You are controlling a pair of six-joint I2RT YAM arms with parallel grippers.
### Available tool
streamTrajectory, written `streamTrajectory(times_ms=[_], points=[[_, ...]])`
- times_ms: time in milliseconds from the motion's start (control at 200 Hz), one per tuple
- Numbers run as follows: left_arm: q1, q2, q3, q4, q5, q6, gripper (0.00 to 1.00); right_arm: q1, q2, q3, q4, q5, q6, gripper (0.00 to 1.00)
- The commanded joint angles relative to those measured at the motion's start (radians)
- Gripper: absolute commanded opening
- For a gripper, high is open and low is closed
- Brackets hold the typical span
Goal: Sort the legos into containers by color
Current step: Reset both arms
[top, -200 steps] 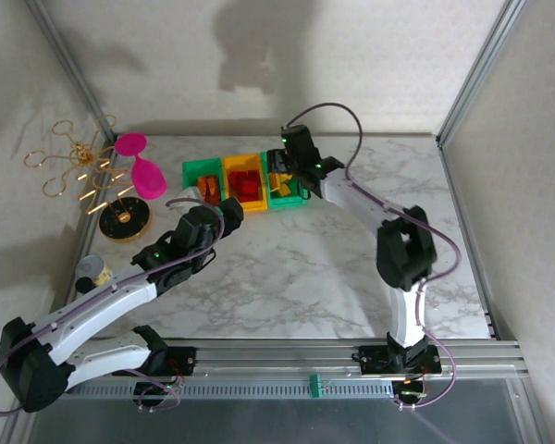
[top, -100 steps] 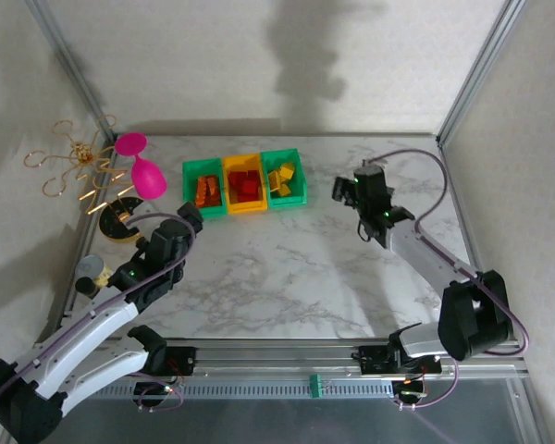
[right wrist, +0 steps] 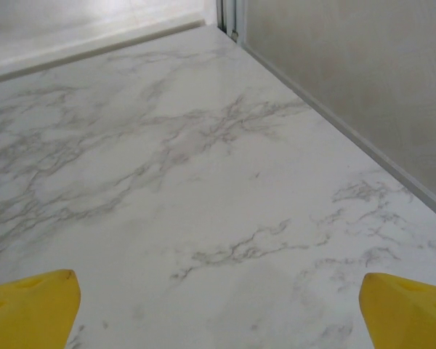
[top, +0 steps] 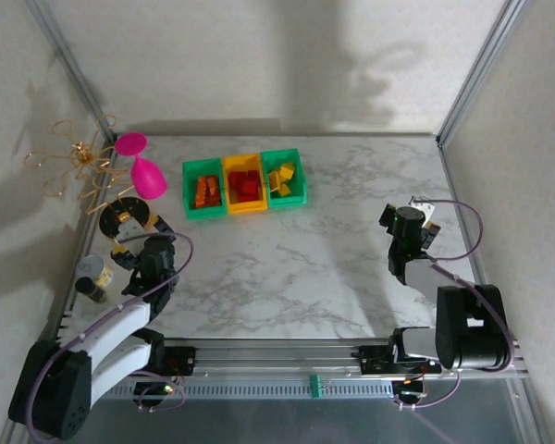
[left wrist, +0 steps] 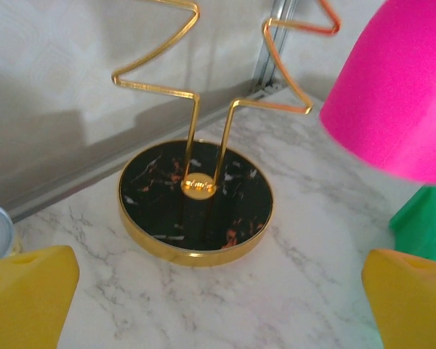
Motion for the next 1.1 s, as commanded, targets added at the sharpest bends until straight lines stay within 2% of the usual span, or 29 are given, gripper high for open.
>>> streamTrajectory(times_ms=[0,135,175,225,305,411,441,511,566,1091], points=[[0.037,0.081,-0.074,0.42,0.135,0.135,1.0,-0.02,0.064,-0.044,0.27,-0.055,-0.069,0.99],[0.06,0.291,-0.068,0.648,0.251,0.217,1.0,-0.033,0.12,-0.112,0.522,-0.171,-0.142,0.99],[0.063,0.349,-0.067,0.73,0.265,0.238,1.0,-0.039,0.127,-0.101,0.504,-0.197,-0.147,0.99],[0.072,0.39,-0.064,0.782,0.323,0.266,1.0,-0.043,0.153,-0.094,0.517,-0.233,-0.159,0.99],[0.098,0.457,-0.04,0.789,0.394,0.257,1.0,-0.042,0.188,-0.154,0.668,-0.312,-0.193,0.98],[0.106,0.585,-0.09,1.011,0.47,0.29,1.0,-0.039,0.215,-0.249,0.84,-0.368,-0.223,0.99],[0.106,0.569,-0.078,0.96,0.474,0.285,1.0,-0.032,0.224,-0.263,0.867,-0.371,-0.23,0.99],[0.109,0.573,-0.003,0.823,0.476,0.284,1.0,-0.029,0.224,-0.223,0.787,-0.355,-0.23,0.99],[0.151,0.56,0.02,0.753,0.547,0.248,1.0,-0.05,0.219,-0.206,0.748,-0.391,-0.212,0.99],[0.155,0.564,0.017,0.768,0.544,0.249,0.99,-0.05,0.22,-0.208,0.755,-0.389,-0.214,0.99]])
